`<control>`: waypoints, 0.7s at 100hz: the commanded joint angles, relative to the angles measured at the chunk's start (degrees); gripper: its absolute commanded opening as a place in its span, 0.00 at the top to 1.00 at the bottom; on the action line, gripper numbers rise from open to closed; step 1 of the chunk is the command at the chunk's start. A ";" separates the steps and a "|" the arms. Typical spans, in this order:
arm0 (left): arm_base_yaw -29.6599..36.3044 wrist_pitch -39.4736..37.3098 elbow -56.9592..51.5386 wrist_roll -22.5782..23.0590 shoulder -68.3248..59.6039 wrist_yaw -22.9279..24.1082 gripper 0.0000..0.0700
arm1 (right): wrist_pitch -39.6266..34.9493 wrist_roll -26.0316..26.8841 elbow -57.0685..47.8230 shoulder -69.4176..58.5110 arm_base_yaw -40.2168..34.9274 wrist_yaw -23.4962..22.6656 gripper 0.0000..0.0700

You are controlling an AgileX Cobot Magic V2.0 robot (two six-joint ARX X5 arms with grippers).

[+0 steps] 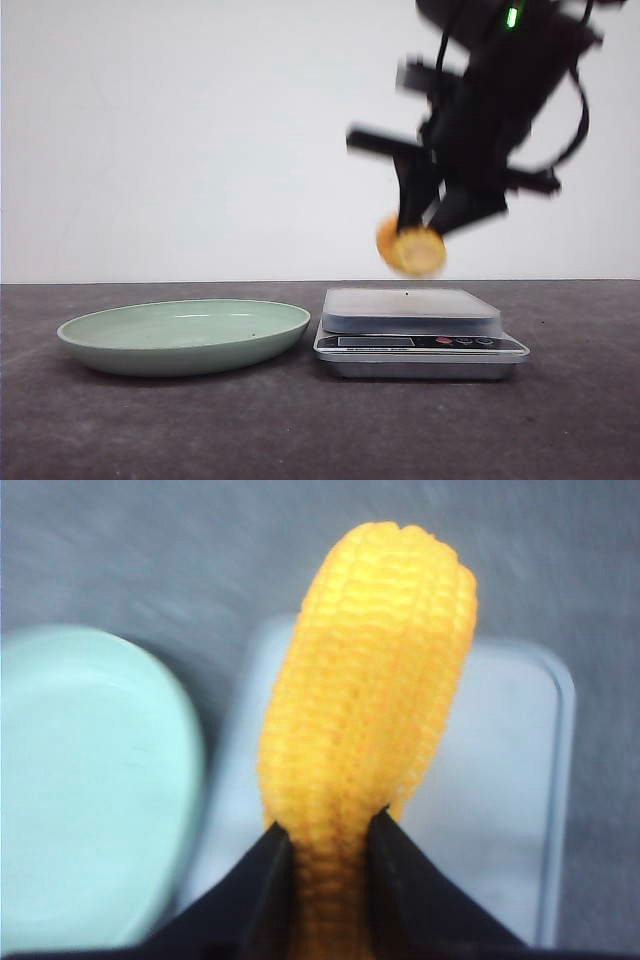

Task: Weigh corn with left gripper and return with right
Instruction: 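Carry the corn with the right gripper back onto the green plate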

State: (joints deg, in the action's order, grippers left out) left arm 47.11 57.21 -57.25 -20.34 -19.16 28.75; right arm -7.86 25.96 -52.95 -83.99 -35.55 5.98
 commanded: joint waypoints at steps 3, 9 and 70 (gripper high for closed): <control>0.37 -0.63 -0.72 0.11 -0.09 0.24 0.38 | 0.15 -1.53 -4.94 1.75 -2.78 -0.81 1.00; 0.37 -0.68 -0.72 0.09 -0.09 0.24 0.38 | -1.33 -1.57 -8.24 1.75 -4.66 -1.22 1.00; 0.37 -2.38 -0.72 -0.35 -0.09 0.22 0.39 | 1.79 3.23 -24.41 -22.99 -18.29 4.52 1.00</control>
State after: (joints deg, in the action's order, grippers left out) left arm 47.11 55.48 -57.25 -20.56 -19.14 28.75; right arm -6.98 26.37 -75.88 -104.73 -53.06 9.58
